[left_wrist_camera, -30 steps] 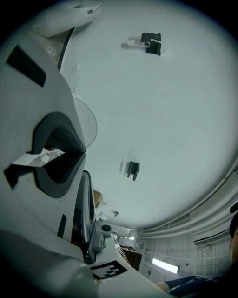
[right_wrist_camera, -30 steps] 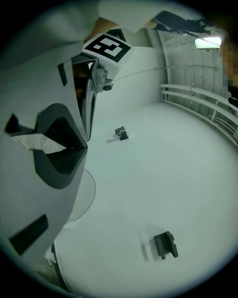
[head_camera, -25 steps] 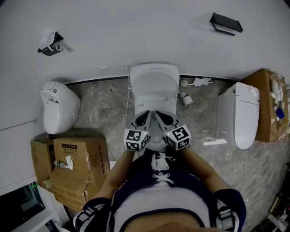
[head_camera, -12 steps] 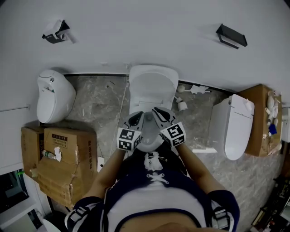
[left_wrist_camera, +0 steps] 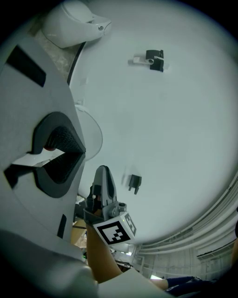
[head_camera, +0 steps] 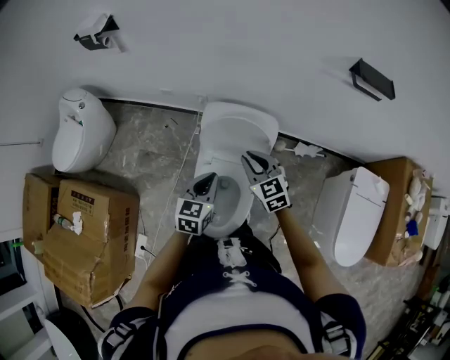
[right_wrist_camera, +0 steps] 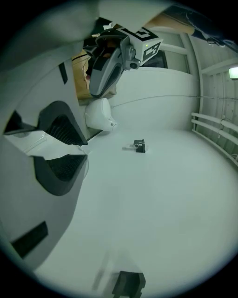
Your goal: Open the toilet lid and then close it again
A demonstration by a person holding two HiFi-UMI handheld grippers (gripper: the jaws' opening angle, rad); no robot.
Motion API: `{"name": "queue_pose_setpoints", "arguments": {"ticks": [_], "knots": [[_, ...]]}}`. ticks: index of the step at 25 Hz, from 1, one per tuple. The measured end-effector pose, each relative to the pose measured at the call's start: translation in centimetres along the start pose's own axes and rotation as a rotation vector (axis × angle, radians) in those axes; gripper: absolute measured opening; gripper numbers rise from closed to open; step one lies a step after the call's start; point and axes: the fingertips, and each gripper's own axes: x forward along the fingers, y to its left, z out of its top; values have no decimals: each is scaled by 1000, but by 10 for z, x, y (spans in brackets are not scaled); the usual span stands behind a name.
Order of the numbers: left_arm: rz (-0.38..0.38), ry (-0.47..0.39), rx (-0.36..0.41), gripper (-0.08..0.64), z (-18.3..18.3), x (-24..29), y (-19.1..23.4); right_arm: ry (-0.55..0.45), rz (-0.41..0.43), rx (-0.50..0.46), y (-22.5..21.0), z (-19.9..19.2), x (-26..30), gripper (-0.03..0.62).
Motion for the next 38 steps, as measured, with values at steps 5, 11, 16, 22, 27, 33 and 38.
{"name": "queue_pose_setpoints", "arguments": {"ticks": [5,11,16,22,27,33,38], "knots": [[39,4,-32,6,-2,9,0,65,3,-55,-36,-8,19,57],[58,22,-52,6,-5,8,-4,217,7,-194,-70,-31,55,74],[84,41,-63,6,-11,4,2,302,2,-291,-94,-40,84,81],[107,45,-78,6,-15,-1,6,418,8,-311,-116,-62,107,87],[109,57,-85,6,-19,-3,8,479,-2,-272,-124,-73,116,86],[101,68,-88,6,-22,-1,10,455,-48,-231,-125,-75,114,44],[82,78,-82,6,-25,2,8,418,-61,-198,-115,-75,106,44]]}}
